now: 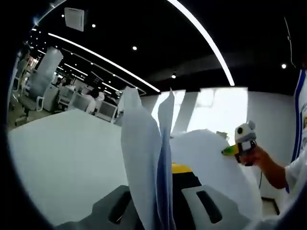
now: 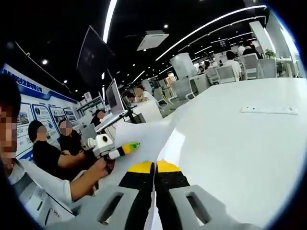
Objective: Organize the stack of printing papers by aligning and flattening the scattered papers on the table
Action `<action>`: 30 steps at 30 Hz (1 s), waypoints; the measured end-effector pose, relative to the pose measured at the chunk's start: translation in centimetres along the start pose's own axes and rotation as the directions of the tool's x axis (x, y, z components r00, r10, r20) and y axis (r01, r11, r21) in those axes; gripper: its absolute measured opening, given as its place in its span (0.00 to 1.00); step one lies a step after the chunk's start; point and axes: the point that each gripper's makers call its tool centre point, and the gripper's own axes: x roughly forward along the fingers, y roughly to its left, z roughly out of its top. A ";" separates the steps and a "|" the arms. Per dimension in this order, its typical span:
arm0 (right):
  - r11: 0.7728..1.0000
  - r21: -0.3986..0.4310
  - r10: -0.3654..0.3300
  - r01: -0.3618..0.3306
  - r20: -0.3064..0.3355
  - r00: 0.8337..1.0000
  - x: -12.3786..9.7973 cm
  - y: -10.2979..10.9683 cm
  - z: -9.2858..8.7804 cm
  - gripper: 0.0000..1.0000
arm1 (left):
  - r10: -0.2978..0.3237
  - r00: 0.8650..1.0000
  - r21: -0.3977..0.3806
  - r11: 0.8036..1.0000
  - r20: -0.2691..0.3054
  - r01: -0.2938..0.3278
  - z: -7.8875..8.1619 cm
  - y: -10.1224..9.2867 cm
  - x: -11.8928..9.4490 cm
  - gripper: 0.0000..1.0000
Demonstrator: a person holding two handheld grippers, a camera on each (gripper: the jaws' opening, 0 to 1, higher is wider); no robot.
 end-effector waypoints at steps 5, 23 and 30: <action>1.000 -0.010 -0.001 0.001 -0.001 1.000 0.2 0.1 0.0 0.00 | -0.004 1.000 -0.008 1.000 0.007 0.004 0.2 0.1 0.0 0.07; 1.000 -0.024 0.016 -0.016 0.000 1.000 1.2 0.3 0.1 0.00 | 0.009 1.000 -0.061 0.998 0.005 -0.009 0.2 0.4 -0.1 0.11; 0.999 -0.021 0.035 -0.035 0.007 0.999 1.7 0.7 0.3 0.00 | 0.009 1.000 -0.059 0.998 0.006 -0.009 0.1 0.2 -0.1 0.11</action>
